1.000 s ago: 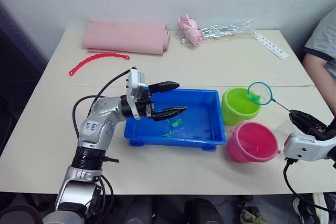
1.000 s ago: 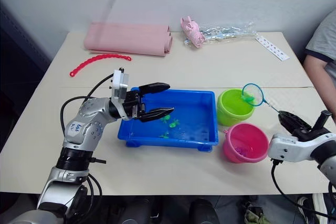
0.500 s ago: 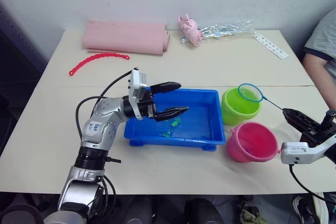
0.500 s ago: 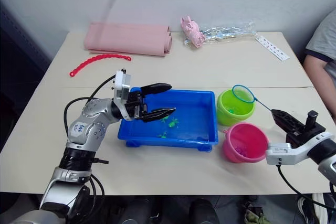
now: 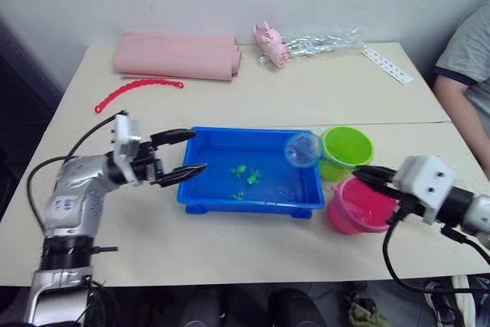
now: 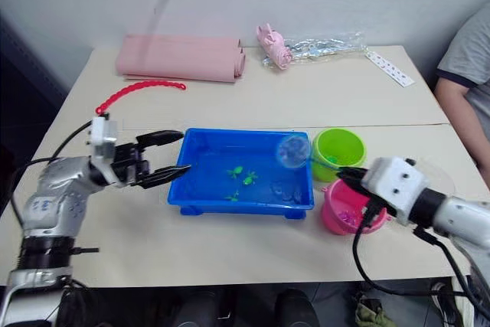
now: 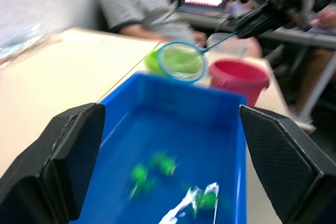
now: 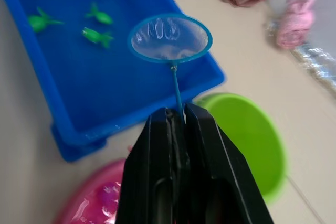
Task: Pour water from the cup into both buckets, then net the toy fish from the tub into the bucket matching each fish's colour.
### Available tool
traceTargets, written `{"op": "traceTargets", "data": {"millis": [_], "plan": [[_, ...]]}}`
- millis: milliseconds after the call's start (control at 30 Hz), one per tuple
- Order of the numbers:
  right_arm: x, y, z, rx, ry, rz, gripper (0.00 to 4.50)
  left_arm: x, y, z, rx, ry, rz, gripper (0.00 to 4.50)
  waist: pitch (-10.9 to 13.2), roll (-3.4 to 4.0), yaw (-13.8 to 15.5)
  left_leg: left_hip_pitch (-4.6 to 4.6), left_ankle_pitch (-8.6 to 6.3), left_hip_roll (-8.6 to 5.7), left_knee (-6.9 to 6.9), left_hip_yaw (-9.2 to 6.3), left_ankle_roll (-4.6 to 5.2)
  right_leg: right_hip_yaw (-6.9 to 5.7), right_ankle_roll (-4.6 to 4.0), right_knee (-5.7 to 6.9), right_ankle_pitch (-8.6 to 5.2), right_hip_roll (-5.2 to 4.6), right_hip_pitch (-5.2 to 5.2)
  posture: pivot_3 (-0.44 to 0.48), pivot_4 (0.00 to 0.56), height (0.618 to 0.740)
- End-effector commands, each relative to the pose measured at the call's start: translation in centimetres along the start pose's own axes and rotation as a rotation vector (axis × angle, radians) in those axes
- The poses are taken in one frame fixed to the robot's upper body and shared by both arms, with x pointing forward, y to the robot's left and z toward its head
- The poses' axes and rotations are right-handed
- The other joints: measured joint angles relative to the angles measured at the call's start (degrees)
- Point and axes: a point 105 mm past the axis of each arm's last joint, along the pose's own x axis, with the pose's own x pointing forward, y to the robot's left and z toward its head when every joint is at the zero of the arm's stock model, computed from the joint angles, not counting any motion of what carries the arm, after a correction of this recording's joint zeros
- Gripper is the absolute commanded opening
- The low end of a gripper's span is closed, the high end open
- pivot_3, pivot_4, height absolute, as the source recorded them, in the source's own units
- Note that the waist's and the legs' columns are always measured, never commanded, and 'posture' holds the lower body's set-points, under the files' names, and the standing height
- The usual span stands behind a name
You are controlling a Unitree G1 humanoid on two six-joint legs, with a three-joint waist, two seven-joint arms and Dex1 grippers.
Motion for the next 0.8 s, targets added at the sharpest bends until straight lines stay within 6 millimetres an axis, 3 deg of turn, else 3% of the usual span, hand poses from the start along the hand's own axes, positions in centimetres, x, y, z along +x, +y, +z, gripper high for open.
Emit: {"op": "traceTargets", "data": {"millis": [33, 167, 400, 800], "plan": [[2.6, 1.6, 0.0, 0.035, 0.081, 0.152, 0.00, -2.8, -0.2, -0.3, 0.041, 0.053, 0.075, 4.44, 0.0, 0.00, 0.0, -0.01, 0.00, 0.00, 0.00, 0.00, 0.00, -0.01, 0.00, -0.02, 0.00, 0.00, 0.00, 0.000, 0.150, 0.740], [5.0, 0.9, -0.8, -0.031, 0.125, 0.158, 0.00, -3.5, -0.8, -0.4, 0.046, 0.065, 0.111, 4.44, 0.0, 0.00, 0.0, -0.06, -0.03, -0.01, -0.04, -0.01, 0.02, -0.03, 0.00, -0.06, 0.00, -0.03, -0.06, 0.000, 0.150, 0.740], [5.9, 1.0, -2.1, -0.128, 0.182, 0.270, 0.00, -3.6, -2.0, -0.9, 0.052, 0.100, 0.095, 4.44, 0.0, -0.02, 0.2, -0.13, -0.05, -0.02, -0.01, -0.02, 0.01, -0.04, 0.00, -0.08, 0.00, -0.06, -0.11, 0.000, 0.150, 0.740], [8.8, 2.5, -1.5, 0.050, 0.037, 0.350, 0.00, -3.6, -2.7, -1.2, 0.055, 0.120, 0.098, 4.44, 0.0, -0.05, -0.3, -0.09, -0.05, -0.01, -0.04, 0.03, 0.01, -0.06, 0.00, -0.02, 0.00, -0.05, -0.12, 0.000, 0.150, 0.740]]}}
